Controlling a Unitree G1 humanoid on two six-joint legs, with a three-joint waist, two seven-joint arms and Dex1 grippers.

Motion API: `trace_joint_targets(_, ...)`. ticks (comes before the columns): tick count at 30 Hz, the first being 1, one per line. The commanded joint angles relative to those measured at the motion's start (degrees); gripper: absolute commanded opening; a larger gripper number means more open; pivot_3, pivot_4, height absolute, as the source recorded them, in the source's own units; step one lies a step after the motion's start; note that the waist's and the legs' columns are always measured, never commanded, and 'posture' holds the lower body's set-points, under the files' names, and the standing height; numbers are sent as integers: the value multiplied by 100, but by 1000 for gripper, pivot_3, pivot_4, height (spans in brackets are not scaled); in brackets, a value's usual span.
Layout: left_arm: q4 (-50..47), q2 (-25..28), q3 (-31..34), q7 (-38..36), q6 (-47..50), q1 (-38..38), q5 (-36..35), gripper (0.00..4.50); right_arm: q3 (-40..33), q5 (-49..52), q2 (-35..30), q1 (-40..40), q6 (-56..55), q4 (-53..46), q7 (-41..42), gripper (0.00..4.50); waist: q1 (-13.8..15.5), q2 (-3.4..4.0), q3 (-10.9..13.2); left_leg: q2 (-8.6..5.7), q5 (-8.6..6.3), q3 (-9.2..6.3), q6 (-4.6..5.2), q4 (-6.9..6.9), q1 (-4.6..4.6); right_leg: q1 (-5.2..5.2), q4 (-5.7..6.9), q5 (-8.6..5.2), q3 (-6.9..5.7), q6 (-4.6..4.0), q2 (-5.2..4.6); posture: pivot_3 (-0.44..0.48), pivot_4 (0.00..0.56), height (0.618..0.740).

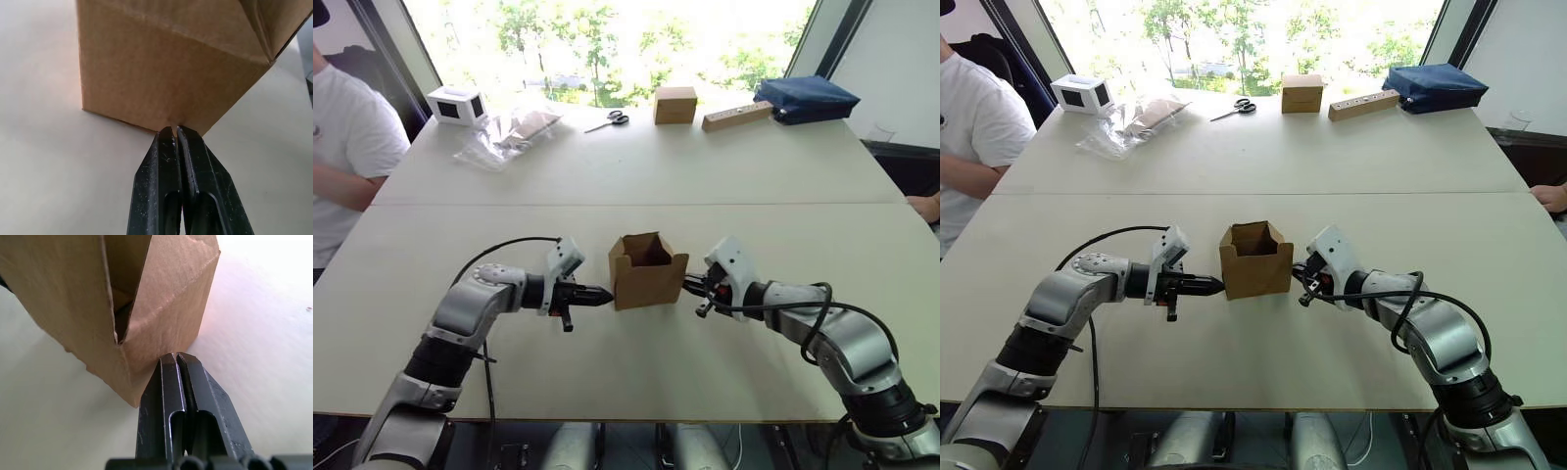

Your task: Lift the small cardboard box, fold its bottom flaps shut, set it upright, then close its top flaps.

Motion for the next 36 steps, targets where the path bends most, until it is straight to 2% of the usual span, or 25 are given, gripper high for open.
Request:
trace_joint_targets(1, -324, 102, -86, -67, 18, 56, -95, 100, 9, 281, -60, 190, 202, -657, 218, 0, 2, 0, 0, 0, 0, -1, 1, -1, 0, 0, 0, 0, 0, 0, 0, 0, 150, 740)
trace_joint_targets(10, -333, 453, -42, -147, -1, 224, -79, 100, 185, -43, -246, 336, 209, -785, 246, 0, 1, 0, 0, 0, -1, 0, 1, 0, 1, 0, 0, 0, 0, 0, 0, 0, 150, 740)
trace_joint_targets(15, -373, 781, 165, -221, -64, 410, -120, 100, -226, -221, -570, 547, -166, -608, 368, 0, 5, 0, 0, 0, -1, 0, 1, 0, 1, 1, -1, 0, 0, 0, 0, 0, 150, 740)
trace_joint_targets(19, -476, 775, 905, -146, 348, 146, -804, 100, -929, -165, -280, 463, -918, -354, 297, 0, 8, 0, 0, 0, 0, 1, 1, 1, 1, 2, 0, 0, 0, 0, 0, 0, 150, 740)
trace_joint_targets(25, -662, 358, 1411, 223, 1067, -343, -1707, 100, -737, 173, 106, 256, -1432, -414, 804, 0, 1, 0, -1, 0, 0, 1, 1, 1, 1, 2, 1, 0, 0, 0, 1, 0, 150, 740)
trace_joint_targets(29, -754, 178, 1251, 460, 1175, -403, -1786, 100, -432, 166, 191, 187, -1499, -316, 1078, 0, -13, 0, -1, 0, 0, 1, 0, 1, 2, 2, 3, 0, 0, 0, 1, 0, 150, 740)
trace_joint_targets(36, -496, 128, 511, 588, 630, -126, -1140, 100, 90, -165, 257, 101, -1741, 237, 1387, 0, -18, 1, -2, 0, 6, 1, -11, 1, 5, 2, 4, 0, 0, 0, 2, 0, 150, 740)
